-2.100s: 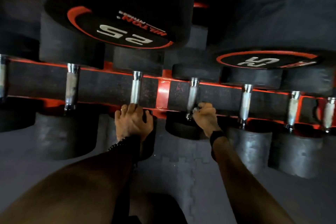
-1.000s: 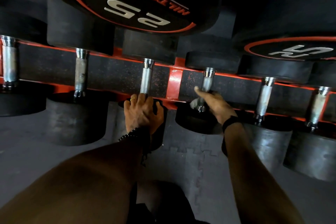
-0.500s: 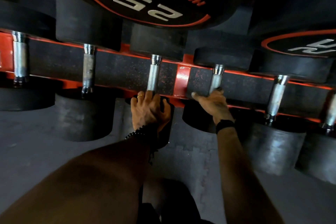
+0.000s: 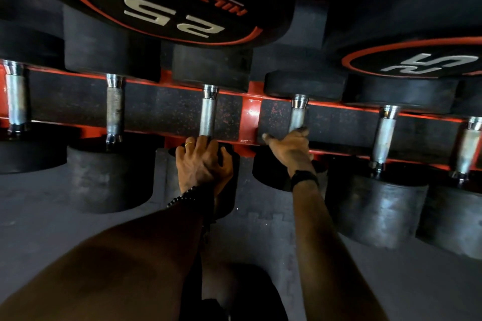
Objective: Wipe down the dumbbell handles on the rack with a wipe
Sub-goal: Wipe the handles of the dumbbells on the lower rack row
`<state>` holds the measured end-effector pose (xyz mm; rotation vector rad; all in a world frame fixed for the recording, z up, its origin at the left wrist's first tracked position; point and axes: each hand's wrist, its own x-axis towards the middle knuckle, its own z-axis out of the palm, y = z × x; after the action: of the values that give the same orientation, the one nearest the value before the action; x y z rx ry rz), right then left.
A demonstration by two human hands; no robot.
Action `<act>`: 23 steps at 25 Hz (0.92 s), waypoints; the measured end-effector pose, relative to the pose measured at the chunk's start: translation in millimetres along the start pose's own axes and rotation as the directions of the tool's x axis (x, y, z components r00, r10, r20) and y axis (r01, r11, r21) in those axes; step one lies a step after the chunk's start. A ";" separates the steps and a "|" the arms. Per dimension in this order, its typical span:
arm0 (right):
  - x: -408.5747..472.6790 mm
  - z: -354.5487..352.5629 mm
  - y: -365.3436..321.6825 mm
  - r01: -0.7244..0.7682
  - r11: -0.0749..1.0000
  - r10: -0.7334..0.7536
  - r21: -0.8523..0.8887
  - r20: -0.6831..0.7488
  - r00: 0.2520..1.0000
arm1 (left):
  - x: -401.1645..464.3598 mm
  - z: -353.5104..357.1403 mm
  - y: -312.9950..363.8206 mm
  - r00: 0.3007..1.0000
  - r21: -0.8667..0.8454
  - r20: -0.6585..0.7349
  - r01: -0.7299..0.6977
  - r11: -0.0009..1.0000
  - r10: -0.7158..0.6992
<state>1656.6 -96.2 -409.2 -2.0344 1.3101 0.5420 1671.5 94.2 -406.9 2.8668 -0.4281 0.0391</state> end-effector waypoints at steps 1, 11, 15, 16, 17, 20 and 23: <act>2.4 -2.1 2.1 -0.011 0.998 0.009 0.069 0.020 1.000 | -0.5 -0.2 0.0 1.000 0.006 0.001 -0.004 1.000 0.004; 23.3 -26.3 31.7 0.152 0.987 -0.143 -0.045 0.173 0.974 | -0.8 1.1 0.2 1.000 0.025 -0.016 -0.012 1.000 0.013; 14.9 -53.0 51.4 0.249 0.964 -0.246 -0.088 0.048 0.968 | -0.8 0.7 -0.6 1.000 0.031 -0.013 -0.004 0.999 0.005; 11.2 -52.7 54.1 0.276 0.961 -0.277 0.032 0.023 0.961 | -1.0 0.9 -0.6 1.000 0.027 -0.007 -0.006 1.000 0.007; 8.4 -51.0 56.5 0.315 0.939 -0.314 0.136 -0.025 0.949 | -1.4 0.8 -0.7 1.000 0.026 -0.002 -0.008 1.000 0.008; 10.2 -44.2 49.3 0.443 0.834 -0.388 0.330 -0.221 0.895 | -0.7 0.0 -0.4 1.000 0.039 0.005 -0.005 0.999 0.005; 27.2 -43.2 24.2 0.548 0.786 -0.407 0.285 -0.429 0.806 | -0.9 -1.6 -0.3 1.000 0.041 0.011 -0.009 0.999 0.008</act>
<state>1645.7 -151.4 -403.6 -2.0511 0.9083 -0.3207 1670.8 95.1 -405.5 2.9064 -0.4466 0.0338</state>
